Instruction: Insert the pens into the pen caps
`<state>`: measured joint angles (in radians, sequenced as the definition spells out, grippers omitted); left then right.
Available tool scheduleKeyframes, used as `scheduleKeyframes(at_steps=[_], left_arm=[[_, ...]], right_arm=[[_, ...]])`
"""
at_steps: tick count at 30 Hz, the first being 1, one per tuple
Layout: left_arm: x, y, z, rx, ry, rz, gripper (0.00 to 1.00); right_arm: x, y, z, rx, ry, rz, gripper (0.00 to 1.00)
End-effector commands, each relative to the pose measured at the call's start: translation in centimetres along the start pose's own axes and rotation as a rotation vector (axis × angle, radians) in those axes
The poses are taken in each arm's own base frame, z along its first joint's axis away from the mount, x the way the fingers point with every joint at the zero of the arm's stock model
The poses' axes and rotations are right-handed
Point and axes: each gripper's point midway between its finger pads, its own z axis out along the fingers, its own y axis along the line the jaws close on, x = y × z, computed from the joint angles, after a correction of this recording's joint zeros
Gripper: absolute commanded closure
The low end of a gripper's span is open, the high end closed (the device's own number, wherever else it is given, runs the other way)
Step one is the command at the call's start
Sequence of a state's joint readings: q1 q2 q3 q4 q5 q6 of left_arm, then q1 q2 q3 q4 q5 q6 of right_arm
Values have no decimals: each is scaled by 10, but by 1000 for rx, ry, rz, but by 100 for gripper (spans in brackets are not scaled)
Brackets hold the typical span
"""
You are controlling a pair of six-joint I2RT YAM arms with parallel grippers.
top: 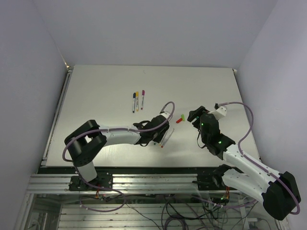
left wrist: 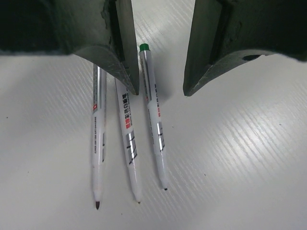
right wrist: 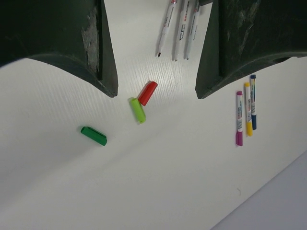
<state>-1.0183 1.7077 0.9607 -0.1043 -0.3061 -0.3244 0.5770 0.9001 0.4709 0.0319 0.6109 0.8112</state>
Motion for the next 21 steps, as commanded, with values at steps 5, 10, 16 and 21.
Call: scheduleKeyframes(at_steps=[5, 10, 16, 21], left_arm=[[4, -11, 4, 16, 18, 28, 48], [7, -8, 9, -1, 34, 38, 48], [12, -3, 14, -38, 47, 47, 50], [17, -3, 16, -41, 64, 51, 51]], right_arm=[[0, -3, 1, 9, -11, 13, 35], [2, -3, 2, 9, -6, 11, 35], [4, -1, 3, -6, -4, 12, 37], [5, -1, 4, -4, -1, 11, 37]])
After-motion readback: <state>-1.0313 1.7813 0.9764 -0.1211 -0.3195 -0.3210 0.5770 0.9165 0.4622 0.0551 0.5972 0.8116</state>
